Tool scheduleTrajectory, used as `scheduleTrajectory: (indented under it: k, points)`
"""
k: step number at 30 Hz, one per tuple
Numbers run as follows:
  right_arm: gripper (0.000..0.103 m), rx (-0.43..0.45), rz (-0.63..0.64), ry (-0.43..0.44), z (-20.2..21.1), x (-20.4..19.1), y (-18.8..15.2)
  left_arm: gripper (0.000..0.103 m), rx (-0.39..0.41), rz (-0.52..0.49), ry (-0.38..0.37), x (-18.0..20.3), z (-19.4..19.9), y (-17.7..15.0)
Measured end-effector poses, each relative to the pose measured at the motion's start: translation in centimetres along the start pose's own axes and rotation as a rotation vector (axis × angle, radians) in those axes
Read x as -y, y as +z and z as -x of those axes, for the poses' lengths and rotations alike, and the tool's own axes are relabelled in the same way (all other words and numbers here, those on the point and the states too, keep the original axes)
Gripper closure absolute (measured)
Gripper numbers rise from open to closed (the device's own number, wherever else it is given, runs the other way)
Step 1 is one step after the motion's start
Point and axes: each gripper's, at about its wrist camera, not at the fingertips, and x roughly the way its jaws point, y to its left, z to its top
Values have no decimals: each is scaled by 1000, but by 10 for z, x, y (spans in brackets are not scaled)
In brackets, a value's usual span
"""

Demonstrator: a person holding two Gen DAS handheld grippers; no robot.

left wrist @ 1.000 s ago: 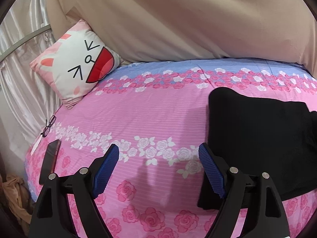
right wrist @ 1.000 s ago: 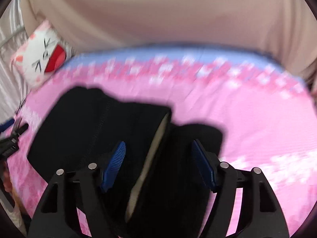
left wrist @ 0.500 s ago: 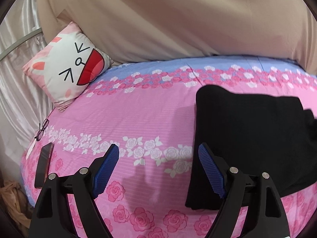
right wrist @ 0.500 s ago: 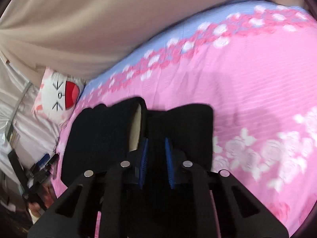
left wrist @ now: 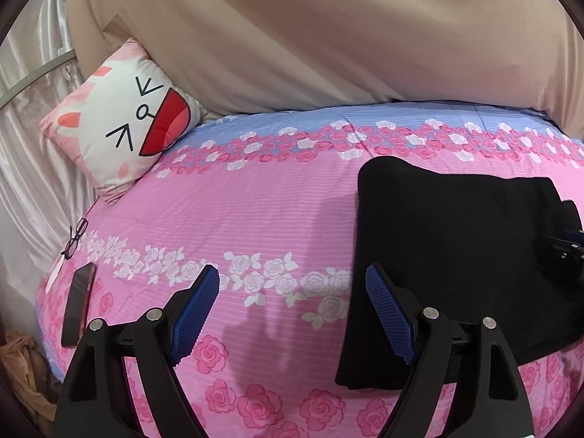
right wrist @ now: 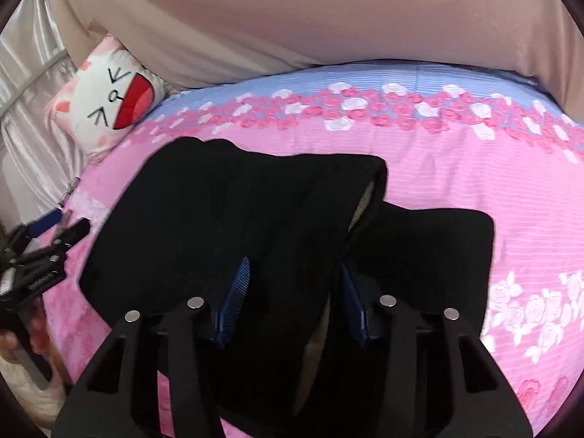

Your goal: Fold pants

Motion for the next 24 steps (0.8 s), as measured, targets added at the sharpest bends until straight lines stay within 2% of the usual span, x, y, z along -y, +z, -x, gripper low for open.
scheduleTrajectory:
  k: [1,3,4,6,9,11,12,13,14,15,17,18,19,20,21,24]
  points:
    - [71,-8,-12,19,-3,3,1,23,3,4,-1,-1,0,1]
    - [76,-13,-33,42,-9,5,3,23,11,10,-8,-1,1,3]
    - [83,-7,-45,45,-10,7,5,23,11,7,-10,-1,1,3]
    - [93,38,-75,54,10,13,3,23,11,3,-8,0,2,4]
    - [94,99,-79,0,54,22,-6,23,24,-1,-8,-5,7,3]
    - [94,62,-87,-63,50,34,-17,18,24,1,-13,-6,5,1]
    - [90,5,-84,-80,35,41,-24,18,9,1,-15,-5,-1,0]
    - [87,-9,-96,-67,27,48,-31,18,-15,0,-19,-2,-8,0]
    - [86,39,-152,-9,34,56,-36,18,-33,-2,-31,2,-14,-1]
    - [85,46,-193,15,43,60,-37,18,-40,-7,-38,4,-17,-1]
    - [83,102,-199,-36,69,61,-42,18,-42,-17,-59,7,-16,-2]
    - [74,111,-196,-69,78,64,-45,18,-39,-15,-74,7,-14,-3]
    - [53,103,-208,-81,82,68,-50,18,-40,-2,-97,5,-14,-4]
    - [44,87,-235,-83,83,74,-56,18,-42,4,-104,5,-14,-5]
    - [39,76,-253,-79,82,78,-61,18,-46,13,-107,5,-17,-6]
    - [39,45,-322,-15,72,84,-73,18,-56,38,-99,9,-23,-7]
